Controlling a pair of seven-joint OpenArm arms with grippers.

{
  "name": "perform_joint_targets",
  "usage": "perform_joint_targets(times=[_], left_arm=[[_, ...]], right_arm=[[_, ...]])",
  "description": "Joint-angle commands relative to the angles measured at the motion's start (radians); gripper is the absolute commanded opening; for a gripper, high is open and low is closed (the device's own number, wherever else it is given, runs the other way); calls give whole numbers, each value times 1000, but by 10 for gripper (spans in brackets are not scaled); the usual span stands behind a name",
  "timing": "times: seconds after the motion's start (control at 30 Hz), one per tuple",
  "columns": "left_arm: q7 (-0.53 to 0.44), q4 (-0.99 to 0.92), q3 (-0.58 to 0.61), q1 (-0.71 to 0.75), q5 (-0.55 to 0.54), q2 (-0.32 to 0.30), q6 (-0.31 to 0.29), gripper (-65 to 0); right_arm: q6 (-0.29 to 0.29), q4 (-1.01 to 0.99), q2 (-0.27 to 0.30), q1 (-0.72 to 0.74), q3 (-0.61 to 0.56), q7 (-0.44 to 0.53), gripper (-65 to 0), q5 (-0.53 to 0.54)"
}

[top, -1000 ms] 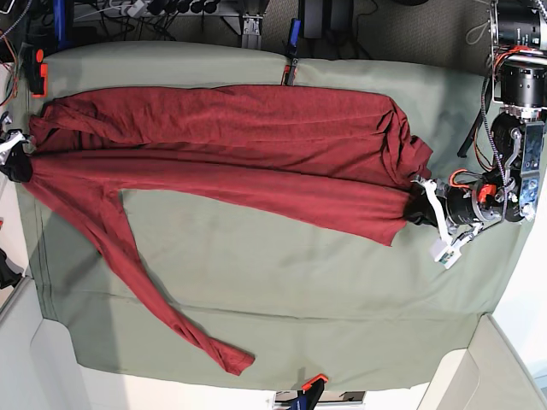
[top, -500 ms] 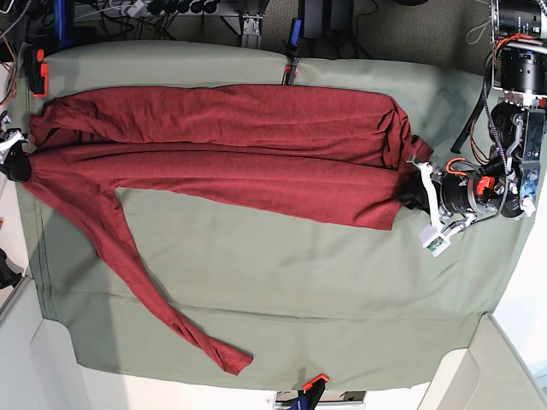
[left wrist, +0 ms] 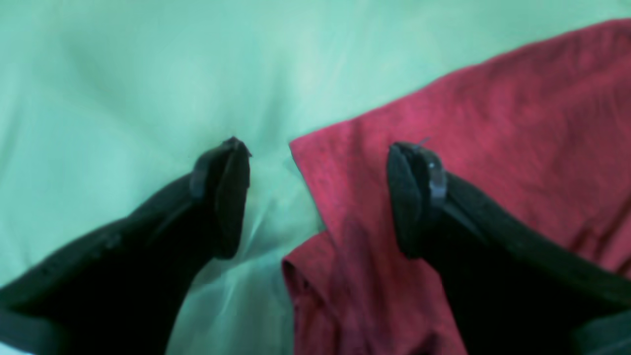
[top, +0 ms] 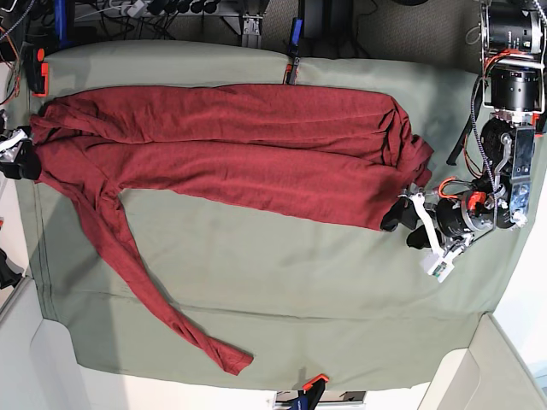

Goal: Fold the T-shirt properly
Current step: 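Release and regrasp the folded side edge with the left gripper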

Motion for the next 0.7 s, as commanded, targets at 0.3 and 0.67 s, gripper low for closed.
perform_joint_targets(times=[0.3, 0.67], left_arm=[[-21, -174, -7, -80, 11, 76, -12, -197], [23, -180, -6, -80, 10, 92, -13, -642]], right_arm=[[-1, 15, 21, 10, 10, 24, -393, 14], [-2, 15, 21, 10, 10, 26, -393, 14]])
